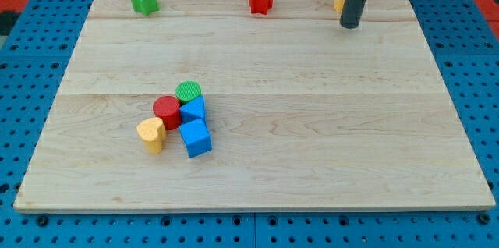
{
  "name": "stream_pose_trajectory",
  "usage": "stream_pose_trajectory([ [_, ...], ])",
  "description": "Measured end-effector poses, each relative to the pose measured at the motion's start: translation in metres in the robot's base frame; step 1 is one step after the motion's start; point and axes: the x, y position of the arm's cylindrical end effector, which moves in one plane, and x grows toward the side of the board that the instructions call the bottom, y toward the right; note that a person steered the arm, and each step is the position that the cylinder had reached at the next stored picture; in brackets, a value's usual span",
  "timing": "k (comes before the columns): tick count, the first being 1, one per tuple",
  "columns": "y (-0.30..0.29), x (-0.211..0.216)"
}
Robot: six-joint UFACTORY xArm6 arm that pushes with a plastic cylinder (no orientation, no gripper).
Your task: Place the blue triangle left to the red circle
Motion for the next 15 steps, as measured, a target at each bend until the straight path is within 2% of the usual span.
stream_pose_trajectory([
  [3, 0.002, 0.006],
  [4, -0.005, 0.035],
  [6, -0.091, 0.125],
  [7, -0.121, 0.147],
  [9, -0.228, 0.208],
  [10, -0.263, 0.200],
  [12, -0.260, 0.163],
  [13, -0.302, 0.162],
  [14, -0.317, 0.137],
  [15, -0.301, 0.107],
])
